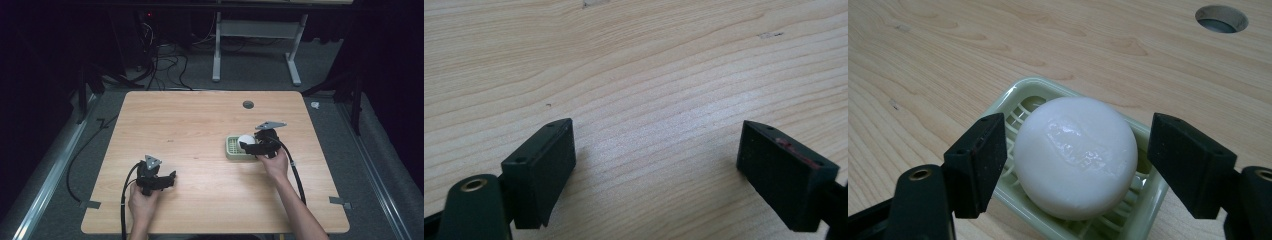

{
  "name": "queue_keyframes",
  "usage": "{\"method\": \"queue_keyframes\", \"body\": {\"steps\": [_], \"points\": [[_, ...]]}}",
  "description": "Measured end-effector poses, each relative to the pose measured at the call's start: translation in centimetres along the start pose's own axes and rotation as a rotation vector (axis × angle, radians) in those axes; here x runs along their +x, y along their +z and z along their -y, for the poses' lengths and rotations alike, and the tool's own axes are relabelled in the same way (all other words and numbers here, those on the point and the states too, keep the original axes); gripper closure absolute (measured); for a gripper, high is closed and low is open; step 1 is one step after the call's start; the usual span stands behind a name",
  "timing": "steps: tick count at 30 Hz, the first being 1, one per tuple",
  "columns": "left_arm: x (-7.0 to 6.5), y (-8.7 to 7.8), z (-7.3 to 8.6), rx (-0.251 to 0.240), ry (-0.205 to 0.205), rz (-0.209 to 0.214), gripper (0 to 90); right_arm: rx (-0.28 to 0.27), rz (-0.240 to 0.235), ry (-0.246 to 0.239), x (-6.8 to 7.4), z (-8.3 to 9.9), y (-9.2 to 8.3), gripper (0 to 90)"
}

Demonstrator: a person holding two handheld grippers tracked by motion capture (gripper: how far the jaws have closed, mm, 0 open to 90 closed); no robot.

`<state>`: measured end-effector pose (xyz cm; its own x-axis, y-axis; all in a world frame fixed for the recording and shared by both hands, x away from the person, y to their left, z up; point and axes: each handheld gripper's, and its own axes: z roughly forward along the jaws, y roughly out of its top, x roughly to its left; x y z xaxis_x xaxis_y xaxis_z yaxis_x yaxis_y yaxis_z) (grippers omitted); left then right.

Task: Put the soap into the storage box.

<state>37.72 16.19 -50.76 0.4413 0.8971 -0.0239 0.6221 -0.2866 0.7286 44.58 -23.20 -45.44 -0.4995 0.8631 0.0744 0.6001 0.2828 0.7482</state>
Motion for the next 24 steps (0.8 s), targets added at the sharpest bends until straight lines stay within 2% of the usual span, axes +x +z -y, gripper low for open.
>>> {"method": "queue_keyframes", "body": {"steps": [24], "points": [[0.0, 0.0, 0.0, 0.0, 0.001, -0.001, 16.3, -0.055, -0.016, 0.014, -0.2, -0.3, -2.2, 25.2]]}}
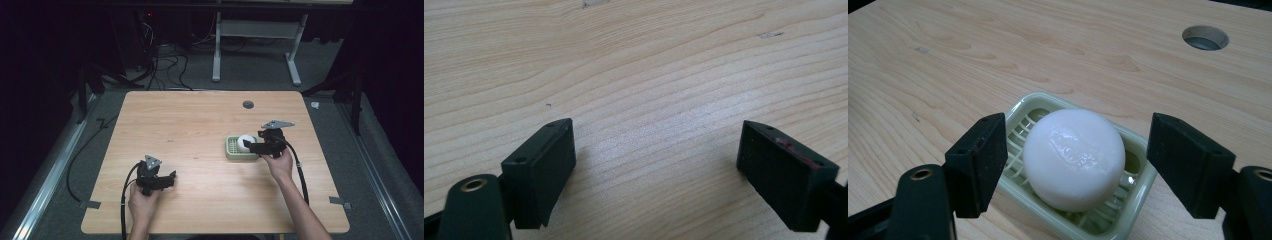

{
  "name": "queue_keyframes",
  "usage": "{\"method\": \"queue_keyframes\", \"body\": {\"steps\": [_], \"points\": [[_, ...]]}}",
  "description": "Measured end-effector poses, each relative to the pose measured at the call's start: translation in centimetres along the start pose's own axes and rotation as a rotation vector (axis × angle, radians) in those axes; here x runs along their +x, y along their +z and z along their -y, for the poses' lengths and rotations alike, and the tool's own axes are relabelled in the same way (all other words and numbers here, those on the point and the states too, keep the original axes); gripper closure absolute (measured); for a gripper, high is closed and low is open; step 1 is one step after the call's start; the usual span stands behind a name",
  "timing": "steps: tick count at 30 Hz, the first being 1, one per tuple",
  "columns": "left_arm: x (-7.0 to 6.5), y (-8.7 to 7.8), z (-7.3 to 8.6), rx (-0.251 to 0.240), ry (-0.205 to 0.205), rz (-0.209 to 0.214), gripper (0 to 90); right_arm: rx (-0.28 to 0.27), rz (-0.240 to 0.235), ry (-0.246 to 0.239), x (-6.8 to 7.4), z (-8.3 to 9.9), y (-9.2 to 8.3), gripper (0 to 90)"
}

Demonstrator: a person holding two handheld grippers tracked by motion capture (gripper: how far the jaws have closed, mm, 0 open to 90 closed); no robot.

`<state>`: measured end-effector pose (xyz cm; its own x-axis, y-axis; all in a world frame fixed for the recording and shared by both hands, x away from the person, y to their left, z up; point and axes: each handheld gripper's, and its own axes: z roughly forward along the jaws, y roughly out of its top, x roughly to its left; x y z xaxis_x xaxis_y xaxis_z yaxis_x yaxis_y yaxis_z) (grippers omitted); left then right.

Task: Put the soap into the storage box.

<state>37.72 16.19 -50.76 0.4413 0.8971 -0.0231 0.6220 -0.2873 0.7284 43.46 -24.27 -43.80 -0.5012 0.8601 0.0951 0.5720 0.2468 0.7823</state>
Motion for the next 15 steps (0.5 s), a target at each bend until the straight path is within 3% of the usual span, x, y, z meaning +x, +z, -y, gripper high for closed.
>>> {"method": "queue_keyframes", "body": {"steps": [15], "points": [[0.0, 0.0, 0.0, -0.001, 0.0, -0.002, 16.3, -0.021, -0.001, 0.003, -0.3, 0.3, -1.4, 25.7]]}}
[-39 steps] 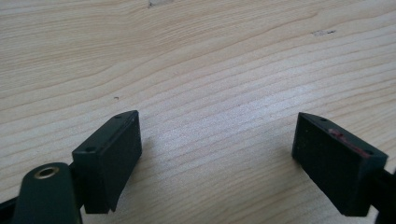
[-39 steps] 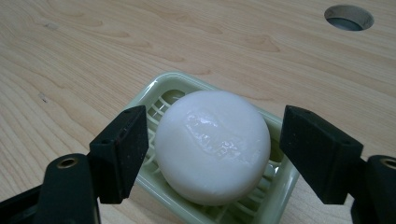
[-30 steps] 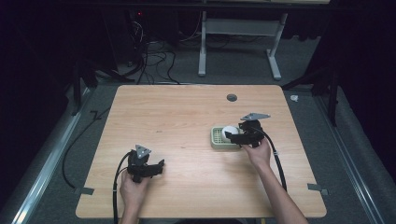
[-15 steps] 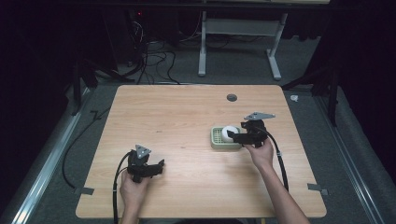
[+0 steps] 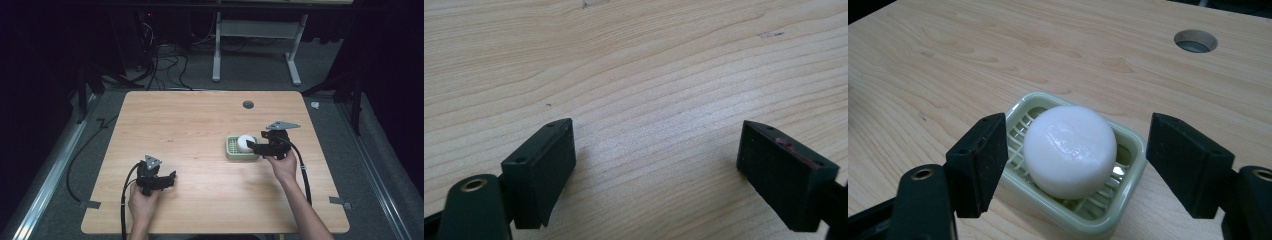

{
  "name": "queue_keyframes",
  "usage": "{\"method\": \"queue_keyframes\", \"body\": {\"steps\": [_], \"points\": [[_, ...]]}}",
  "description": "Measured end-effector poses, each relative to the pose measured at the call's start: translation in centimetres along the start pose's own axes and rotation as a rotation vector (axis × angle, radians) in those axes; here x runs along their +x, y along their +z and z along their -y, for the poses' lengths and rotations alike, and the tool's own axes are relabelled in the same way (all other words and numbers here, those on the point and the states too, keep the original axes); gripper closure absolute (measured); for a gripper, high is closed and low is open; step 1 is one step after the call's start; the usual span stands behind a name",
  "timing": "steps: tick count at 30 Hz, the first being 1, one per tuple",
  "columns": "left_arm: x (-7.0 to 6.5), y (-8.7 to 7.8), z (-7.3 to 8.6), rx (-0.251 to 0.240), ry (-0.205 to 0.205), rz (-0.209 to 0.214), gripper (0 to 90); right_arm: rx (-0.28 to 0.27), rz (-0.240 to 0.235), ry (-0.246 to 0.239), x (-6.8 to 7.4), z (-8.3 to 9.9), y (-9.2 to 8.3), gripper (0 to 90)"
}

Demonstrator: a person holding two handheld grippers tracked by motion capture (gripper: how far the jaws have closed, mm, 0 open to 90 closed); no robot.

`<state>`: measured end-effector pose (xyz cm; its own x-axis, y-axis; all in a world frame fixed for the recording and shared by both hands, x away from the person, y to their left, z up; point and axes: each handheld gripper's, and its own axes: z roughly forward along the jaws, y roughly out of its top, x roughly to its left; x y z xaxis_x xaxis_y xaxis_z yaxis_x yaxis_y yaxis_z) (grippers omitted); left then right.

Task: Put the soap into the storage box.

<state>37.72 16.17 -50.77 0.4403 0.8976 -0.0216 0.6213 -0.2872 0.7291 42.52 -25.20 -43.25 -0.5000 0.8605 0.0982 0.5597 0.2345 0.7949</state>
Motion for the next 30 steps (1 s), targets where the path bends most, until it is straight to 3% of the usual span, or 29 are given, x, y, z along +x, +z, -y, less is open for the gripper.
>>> {"method": "queue_keyframes", "body": {"steps": [30], "points": [[0.0, 0.0, 0.0, 0.002, 0.001, -0.001, 16.3, -0.052, 0.023, 0.054, -1.7, 1.7, -3.9, 26.1]]}}
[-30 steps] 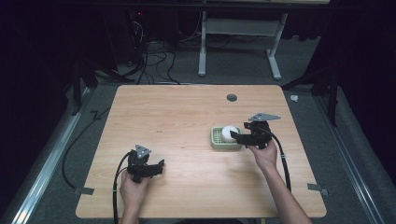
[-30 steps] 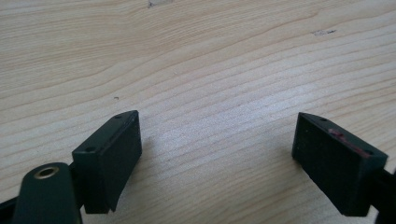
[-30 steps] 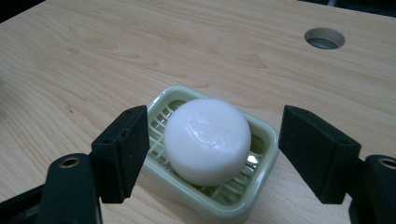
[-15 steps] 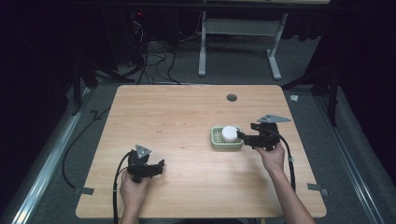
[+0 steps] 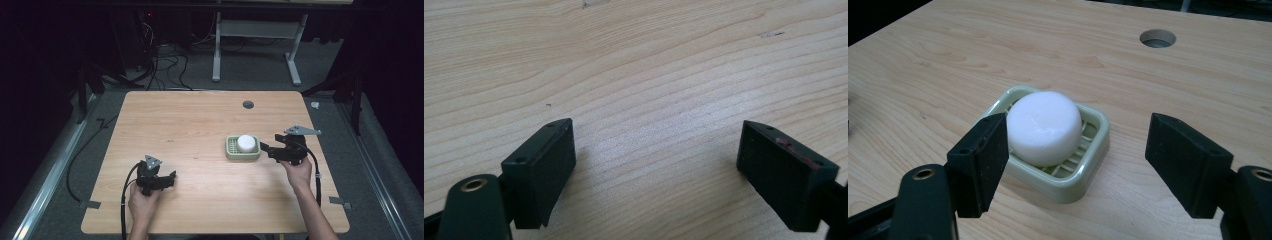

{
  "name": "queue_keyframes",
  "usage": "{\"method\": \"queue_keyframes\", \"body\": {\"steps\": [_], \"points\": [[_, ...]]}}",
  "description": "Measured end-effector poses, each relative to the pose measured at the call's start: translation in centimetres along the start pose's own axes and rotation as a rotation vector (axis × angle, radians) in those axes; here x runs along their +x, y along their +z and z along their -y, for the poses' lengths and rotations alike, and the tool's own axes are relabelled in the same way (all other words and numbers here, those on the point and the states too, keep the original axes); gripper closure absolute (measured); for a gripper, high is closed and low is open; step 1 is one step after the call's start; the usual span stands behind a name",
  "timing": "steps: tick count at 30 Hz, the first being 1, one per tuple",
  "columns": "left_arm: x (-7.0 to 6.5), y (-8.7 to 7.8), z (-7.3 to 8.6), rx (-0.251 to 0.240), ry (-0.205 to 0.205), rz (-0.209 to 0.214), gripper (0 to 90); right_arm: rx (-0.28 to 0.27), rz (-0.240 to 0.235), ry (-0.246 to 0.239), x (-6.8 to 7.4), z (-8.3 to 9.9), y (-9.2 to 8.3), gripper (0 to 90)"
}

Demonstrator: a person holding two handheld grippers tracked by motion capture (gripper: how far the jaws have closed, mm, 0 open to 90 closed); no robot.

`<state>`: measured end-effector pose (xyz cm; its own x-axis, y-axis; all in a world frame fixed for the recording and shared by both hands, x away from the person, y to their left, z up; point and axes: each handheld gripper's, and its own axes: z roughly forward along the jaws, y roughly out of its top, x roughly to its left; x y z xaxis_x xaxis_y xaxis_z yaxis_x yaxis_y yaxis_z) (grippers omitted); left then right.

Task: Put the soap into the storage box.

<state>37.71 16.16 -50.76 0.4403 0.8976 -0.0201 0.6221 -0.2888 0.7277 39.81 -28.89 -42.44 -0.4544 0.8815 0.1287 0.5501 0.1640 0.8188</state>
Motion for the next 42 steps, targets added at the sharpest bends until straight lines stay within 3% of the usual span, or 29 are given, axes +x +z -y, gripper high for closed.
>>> {"method": "queue_keyframes", "body": {"steps": [24, 42], "points": [[0.0, 0.0, 0.0, 0.0, 0.0, 0.0, 16.3, -0.009, 0.021, 0.05, -1.2, 2.6, -1.7, 26.2], [0.0, 0.0, 0.0, 0.0, 0.0, 0.0, 16.3, 0.004, 0.023, 0.058, -0.8, 4.1, -2.1, 26.3]]}}
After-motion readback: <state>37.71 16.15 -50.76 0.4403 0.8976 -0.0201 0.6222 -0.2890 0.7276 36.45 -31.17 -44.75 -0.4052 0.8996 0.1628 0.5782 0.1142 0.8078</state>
